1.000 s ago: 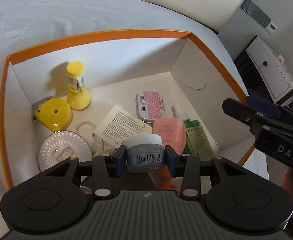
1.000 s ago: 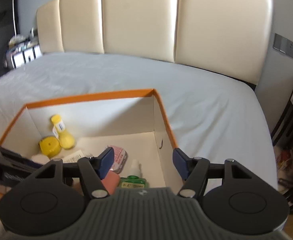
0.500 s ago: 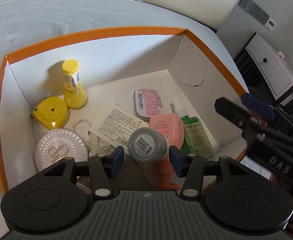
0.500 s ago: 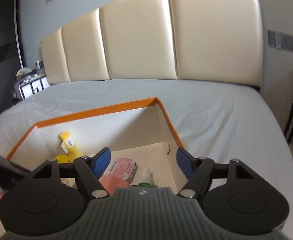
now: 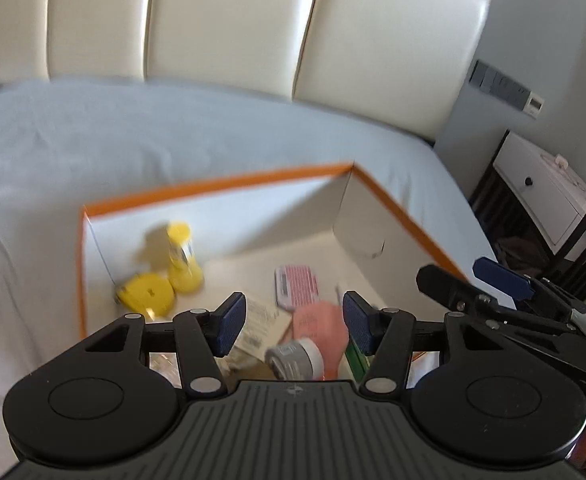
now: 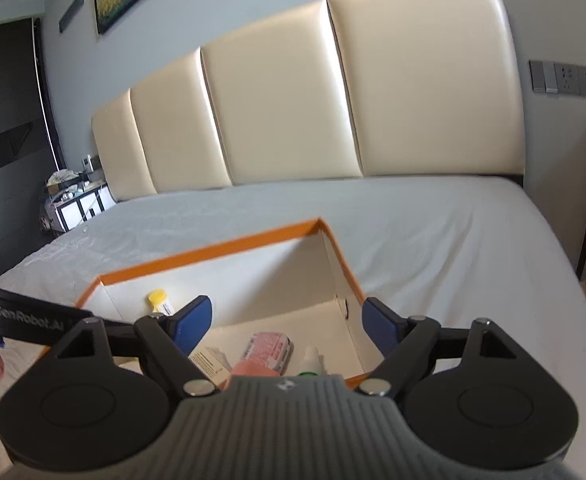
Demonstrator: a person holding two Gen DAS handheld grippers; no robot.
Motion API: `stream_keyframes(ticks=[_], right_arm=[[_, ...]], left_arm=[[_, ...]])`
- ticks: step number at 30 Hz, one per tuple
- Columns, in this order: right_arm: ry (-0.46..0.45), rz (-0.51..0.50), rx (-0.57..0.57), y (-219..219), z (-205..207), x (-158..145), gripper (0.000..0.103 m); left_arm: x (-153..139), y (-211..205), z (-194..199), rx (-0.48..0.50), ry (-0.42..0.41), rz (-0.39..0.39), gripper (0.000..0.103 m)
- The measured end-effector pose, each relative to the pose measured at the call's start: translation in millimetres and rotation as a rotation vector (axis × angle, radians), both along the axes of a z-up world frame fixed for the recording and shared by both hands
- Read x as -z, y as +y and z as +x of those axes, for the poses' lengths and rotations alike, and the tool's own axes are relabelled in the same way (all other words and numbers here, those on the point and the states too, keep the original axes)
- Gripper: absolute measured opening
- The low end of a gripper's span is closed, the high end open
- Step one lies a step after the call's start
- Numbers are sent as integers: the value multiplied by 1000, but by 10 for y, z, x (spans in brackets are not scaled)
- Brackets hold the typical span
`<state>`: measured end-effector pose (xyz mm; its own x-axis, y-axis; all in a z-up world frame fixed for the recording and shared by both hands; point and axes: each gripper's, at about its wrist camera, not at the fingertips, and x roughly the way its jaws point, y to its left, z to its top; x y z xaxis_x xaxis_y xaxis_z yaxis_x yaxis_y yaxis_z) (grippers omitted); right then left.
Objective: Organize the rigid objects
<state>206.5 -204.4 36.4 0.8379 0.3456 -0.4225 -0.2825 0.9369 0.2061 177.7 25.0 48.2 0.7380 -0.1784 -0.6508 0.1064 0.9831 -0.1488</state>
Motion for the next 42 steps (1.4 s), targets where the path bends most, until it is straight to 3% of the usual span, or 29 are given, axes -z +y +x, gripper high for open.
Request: stream_keyframes(ticks=[6,9,11,14,18,22,29,42], right_arm=[[-73,-14,-13,-28,-380,-212,92],[-90,4,10,-117,-617,-230,96],[-83,-1,19,-164,-759,-185,96],[-49,-36,31,-172,-906,-66,97],[-28,-8,60,-205,-1047,-25,97],[-50,-41,53,-142,-1150,7,99],[43,-79,66,-31,-988,151,99],[64,-115,82,-9,-935,198,99]], left_arm=[[-265,52,-600,-128,-190,77,67],[-285,69,-900,-221,-289,77,81],[-216,38,-1061,-275,-313,63,90],[-24,-68,-1218,-319,-305,49,90],[192,-189,-1306,-326,-298,119,90],[251,-92,-1289,-365,-255,79,94],[365,-56,-1301,-425,-174,64,94],[379,-55,-1320,-419,-149,43,94]])
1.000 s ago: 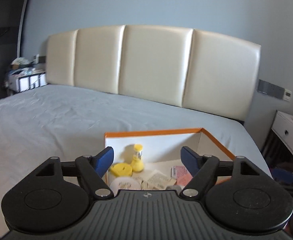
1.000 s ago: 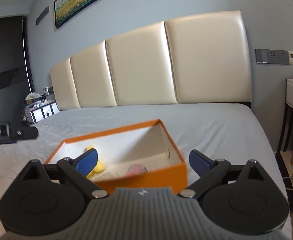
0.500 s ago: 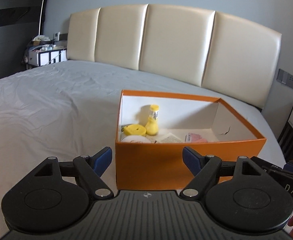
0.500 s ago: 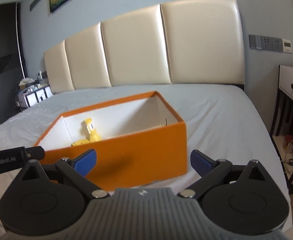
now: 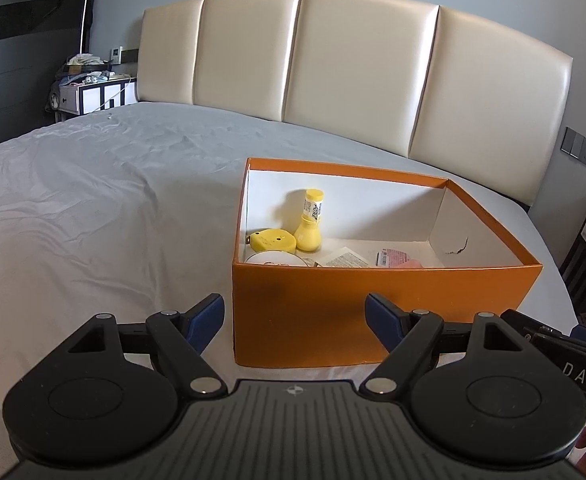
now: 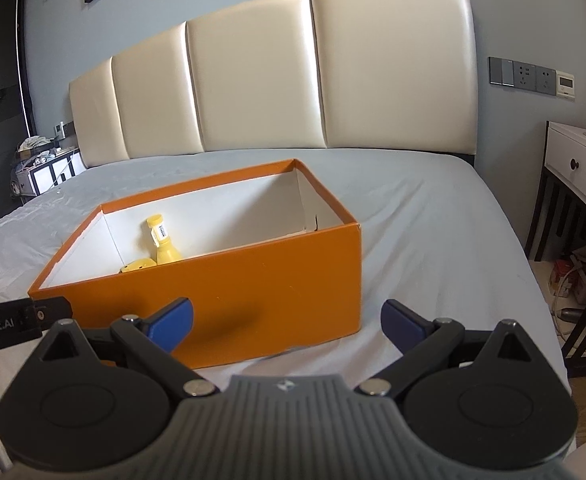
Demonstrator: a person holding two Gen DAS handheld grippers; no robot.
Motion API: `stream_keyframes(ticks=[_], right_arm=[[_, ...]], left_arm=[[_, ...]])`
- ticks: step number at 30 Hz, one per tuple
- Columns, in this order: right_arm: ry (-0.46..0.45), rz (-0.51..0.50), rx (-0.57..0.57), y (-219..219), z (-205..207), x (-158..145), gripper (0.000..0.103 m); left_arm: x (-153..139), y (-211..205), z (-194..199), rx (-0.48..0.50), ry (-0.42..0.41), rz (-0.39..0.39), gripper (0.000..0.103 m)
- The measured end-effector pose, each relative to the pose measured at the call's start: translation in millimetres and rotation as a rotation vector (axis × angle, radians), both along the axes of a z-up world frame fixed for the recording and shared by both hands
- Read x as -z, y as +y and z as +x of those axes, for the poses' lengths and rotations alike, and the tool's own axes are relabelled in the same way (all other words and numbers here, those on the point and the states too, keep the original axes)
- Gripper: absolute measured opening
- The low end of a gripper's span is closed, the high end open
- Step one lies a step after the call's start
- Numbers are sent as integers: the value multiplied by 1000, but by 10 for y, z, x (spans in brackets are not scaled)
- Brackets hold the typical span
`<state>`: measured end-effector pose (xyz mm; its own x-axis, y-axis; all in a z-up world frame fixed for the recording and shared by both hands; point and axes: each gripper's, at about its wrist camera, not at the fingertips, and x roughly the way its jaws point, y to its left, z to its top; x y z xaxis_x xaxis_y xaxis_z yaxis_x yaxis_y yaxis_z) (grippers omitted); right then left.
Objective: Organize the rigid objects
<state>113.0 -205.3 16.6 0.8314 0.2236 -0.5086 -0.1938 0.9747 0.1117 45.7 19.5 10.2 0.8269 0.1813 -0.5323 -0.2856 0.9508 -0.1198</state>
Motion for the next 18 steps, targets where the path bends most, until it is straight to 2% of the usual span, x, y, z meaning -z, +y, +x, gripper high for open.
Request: stream_keyframes(ticks=[18], right_arm=[[5,-3,6,1,17,0,99]], left_arm=[[-8,-33,11,10,-8,17,94]])
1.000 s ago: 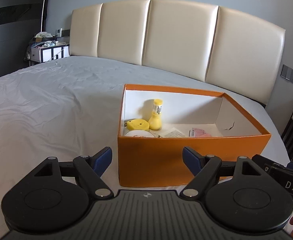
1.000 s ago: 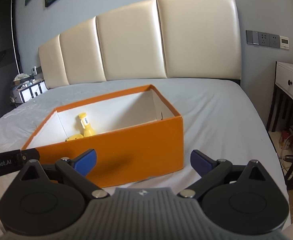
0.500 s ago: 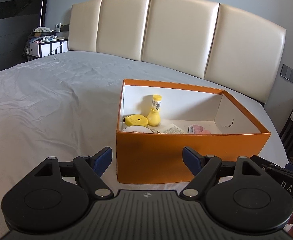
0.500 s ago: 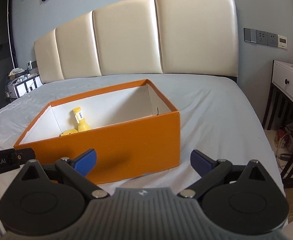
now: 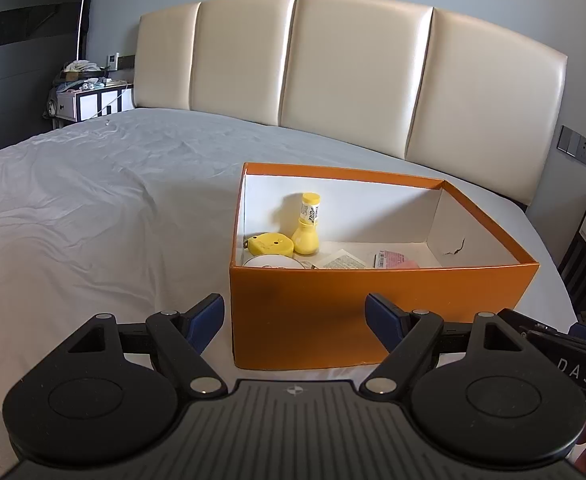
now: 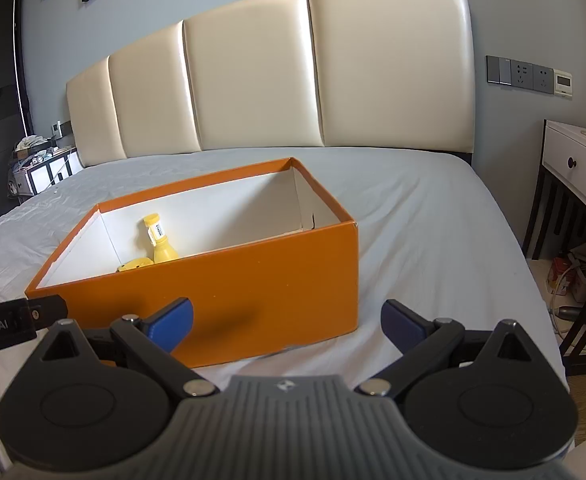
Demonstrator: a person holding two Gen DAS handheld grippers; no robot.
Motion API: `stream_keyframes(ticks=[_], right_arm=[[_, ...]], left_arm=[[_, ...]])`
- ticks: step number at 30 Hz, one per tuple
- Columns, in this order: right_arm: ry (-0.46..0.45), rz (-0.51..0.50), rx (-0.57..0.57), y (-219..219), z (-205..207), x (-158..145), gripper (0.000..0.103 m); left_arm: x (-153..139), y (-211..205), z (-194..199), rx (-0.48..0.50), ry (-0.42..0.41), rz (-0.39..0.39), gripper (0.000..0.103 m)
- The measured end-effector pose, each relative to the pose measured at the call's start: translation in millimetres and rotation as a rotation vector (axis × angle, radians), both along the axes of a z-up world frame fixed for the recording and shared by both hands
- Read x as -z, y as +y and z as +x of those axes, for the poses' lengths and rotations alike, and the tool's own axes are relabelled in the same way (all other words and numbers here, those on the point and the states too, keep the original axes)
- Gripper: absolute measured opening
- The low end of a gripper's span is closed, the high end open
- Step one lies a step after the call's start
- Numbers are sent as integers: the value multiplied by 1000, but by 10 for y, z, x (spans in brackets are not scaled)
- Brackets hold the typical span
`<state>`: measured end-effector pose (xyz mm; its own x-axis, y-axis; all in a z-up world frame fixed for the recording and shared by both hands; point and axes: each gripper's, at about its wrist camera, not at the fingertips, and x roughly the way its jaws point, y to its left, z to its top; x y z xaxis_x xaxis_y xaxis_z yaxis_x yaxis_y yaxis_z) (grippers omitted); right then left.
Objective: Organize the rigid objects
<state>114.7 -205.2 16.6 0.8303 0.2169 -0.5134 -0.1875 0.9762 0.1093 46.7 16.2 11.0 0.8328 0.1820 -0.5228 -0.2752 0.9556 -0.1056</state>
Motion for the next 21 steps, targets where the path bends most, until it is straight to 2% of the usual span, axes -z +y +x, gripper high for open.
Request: stream_keyframes(ticks=[21], right_arm=[[17,0,5,0,14,12,99]], left_arm=[[-5,12,15,5,-8,-1,94]])
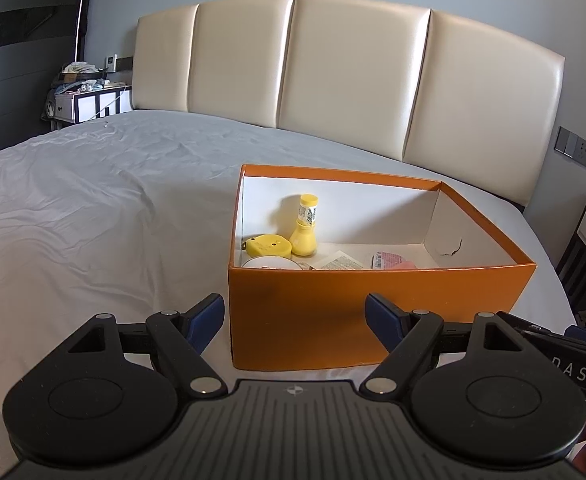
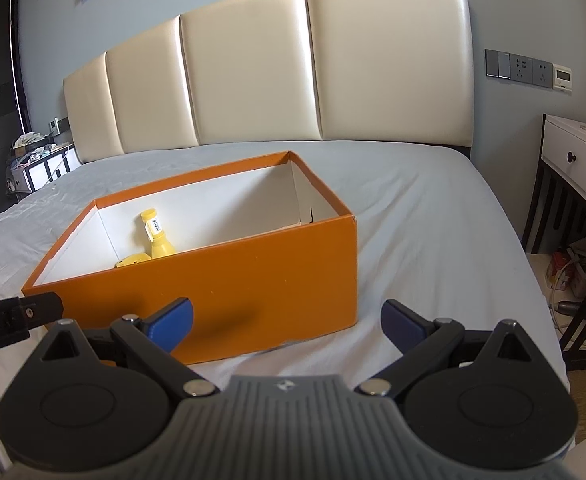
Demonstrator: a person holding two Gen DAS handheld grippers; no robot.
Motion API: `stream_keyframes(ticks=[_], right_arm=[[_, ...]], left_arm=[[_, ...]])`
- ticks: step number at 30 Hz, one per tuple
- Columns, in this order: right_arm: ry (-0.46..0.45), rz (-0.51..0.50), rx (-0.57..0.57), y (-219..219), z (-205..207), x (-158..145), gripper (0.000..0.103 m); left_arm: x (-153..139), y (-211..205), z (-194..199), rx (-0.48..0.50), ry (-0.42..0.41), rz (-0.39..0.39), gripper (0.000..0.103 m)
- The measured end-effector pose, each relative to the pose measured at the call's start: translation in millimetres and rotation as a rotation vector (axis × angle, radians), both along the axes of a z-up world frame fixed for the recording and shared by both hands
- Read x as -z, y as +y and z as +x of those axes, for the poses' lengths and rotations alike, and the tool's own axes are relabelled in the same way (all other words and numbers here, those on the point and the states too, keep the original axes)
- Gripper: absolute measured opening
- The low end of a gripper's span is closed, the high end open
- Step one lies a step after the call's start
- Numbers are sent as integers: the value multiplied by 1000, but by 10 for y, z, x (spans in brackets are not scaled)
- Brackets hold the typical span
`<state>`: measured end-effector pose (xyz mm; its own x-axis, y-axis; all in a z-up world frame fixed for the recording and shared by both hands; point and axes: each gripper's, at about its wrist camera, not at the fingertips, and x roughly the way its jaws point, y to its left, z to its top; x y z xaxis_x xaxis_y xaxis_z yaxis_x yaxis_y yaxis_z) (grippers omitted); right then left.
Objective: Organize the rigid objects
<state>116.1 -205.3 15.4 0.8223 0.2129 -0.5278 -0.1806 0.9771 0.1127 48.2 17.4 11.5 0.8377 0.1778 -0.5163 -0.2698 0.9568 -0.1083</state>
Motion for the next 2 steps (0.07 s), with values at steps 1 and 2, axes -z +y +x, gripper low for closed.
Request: stream_keyframes(ticks=[1,2], right_arm=[[0,0,0,0,1,1,99],[1,-1,-1,1,-1,3,99]], left_arm=[[1,2,-4,-1,-1,0,94],[2,3,-3,0,-1,-1,94]])
